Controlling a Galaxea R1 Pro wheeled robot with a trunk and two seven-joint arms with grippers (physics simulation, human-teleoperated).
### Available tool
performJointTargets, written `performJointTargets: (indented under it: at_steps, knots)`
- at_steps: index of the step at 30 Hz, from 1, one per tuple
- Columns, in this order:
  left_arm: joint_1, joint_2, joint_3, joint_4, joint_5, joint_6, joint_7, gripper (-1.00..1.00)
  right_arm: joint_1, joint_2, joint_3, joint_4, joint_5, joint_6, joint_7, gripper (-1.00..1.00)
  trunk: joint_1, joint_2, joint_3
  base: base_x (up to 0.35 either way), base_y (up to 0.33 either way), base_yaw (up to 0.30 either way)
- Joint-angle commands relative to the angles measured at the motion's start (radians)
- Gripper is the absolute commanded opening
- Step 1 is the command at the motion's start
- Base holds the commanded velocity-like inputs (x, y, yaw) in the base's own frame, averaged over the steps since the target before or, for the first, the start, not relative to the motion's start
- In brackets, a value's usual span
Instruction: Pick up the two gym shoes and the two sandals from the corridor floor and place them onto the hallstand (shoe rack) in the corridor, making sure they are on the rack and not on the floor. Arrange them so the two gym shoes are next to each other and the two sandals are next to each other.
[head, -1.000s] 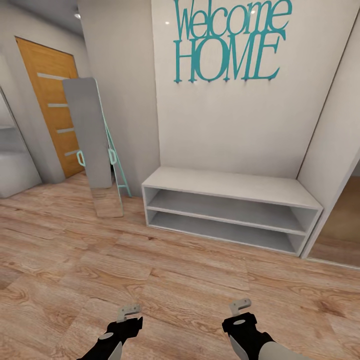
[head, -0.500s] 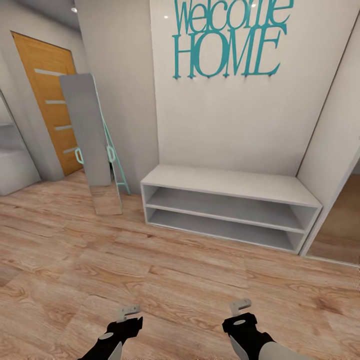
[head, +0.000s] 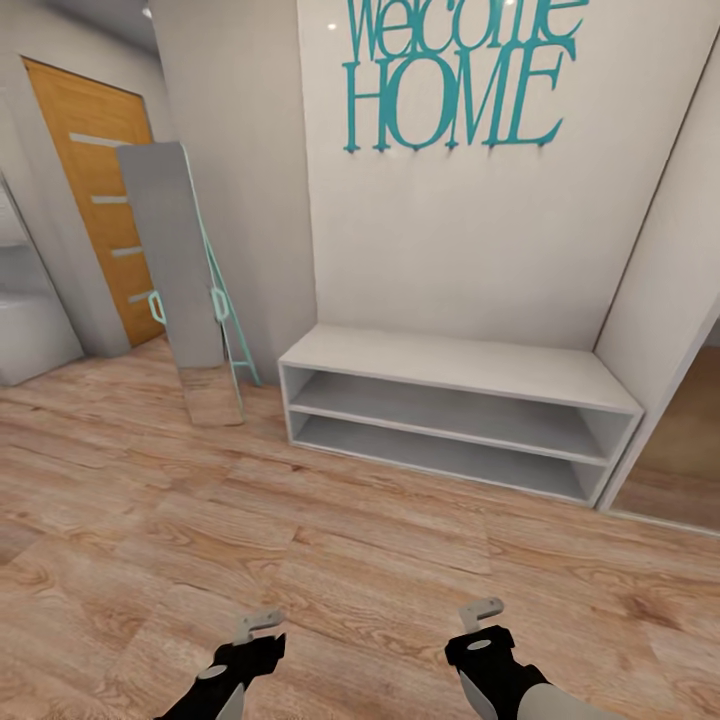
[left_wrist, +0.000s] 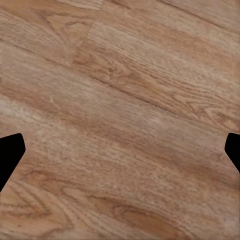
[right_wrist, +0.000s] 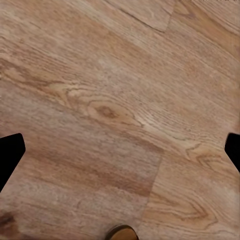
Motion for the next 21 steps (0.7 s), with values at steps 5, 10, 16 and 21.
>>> performJointTargets:
  at_steps: [5, 10, 16, 21]
  knots:
    - [0.0, 0.0, 0.0, 0.0, 0.0, 0.0, 0.0, 1.0, 0.0, 0.0, 0.0, 0.001, 0.0, 0.0, 0.0, 1.0, 0.0, 0.0, -0.005, 0.0, -0.016, 0.128]
    - [0.0, -0.001, -0.001, 0.0, 0.0, 0.0, -0.001, 1.0, -0.001, 0.001, 0.0, 0.001, 0.0, 0.0, 0.0, 1.0, 0.0, 0.0, -0.008, 0.0, -0.007, 0.089]
    - [0.0, -0.001, -0.001, 0.0, 0.0, -0.001, -0.001, 1.0, 0.0, 0.001, 0.0, 0.001, 0.0, 0.0, 0.0, 1.0, 0.0, 0.0, -0.01, 0.0, -0.003, 0.038]
    - [0.0, -0.001, -0.001, -0.001, 0.001, -0.001, -0.001, 1.0, 0.0, 0.001, 0.0, 0.002, 0.0, 0.0, 0.0, 1.0, 0.0, 0.0, -0.011, 0.0, -0.001, 0.072]
